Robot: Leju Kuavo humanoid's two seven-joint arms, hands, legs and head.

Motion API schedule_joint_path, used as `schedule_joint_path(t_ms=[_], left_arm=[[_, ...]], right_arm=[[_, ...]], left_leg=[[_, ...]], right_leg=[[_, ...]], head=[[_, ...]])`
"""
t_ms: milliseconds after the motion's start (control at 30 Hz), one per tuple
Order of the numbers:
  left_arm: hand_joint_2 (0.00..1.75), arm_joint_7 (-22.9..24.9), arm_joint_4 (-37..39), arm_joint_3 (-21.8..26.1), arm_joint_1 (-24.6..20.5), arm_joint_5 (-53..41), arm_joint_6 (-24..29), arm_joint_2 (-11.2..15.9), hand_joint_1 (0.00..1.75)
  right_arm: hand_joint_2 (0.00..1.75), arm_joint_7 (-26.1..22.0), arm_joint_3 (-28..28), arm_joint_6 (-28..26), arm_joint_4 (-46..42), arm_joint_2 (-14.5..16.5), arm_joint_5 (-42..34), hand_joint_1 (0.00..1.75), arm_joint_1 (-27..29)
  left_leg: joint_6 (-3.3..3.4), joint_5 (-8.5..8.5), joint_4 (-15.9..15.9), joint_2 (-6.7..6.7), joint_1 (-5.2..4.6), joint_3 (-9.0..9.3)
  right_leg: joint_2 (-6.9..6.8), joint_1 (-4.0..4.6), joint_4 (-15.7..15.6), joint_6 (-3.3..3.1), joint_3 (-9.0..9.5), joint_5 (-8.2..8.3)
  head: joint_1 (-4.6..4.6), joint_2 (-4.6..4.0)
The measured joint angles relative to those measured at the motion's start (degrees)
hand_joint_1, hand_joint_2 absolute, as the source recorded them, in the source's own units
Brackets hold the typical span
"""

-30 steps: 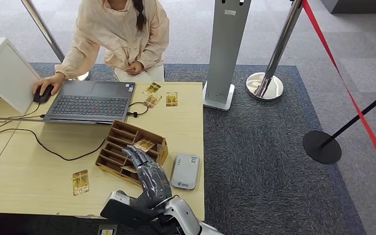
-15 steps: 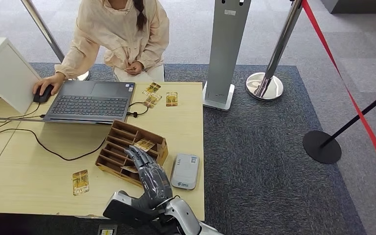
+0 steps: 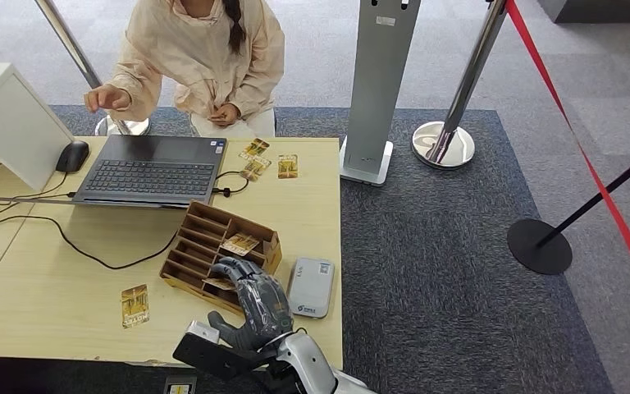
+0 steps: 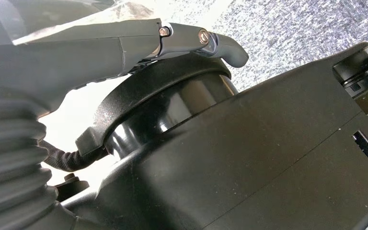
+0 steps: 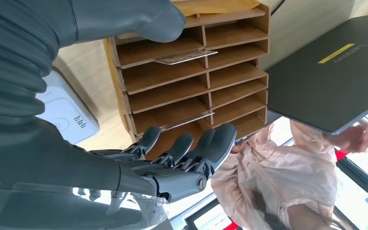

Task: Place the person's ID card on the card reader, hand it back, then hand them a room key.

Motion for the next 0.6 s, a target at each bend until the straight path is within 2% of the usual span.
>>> schedule_joint_path(t_ms=[600], left_arm=[[1.75, 0.04, -0.03, 0.00, 0.00, 0.04, 0.00, 0.02, 0.00]], right_arm=[[1.75, 1.79, 0.49, 1.70, -1.47, -0.80, 0.89, 0.49, 0.15]], left_leg=[[0.00, 0.00, 0.00, 0.00, 0.00, 0.00]], right_leg=[[0.00, 0.00, 0.00, 0.00, 0.00, 0.00]], head=[[0.00, 0.00]])
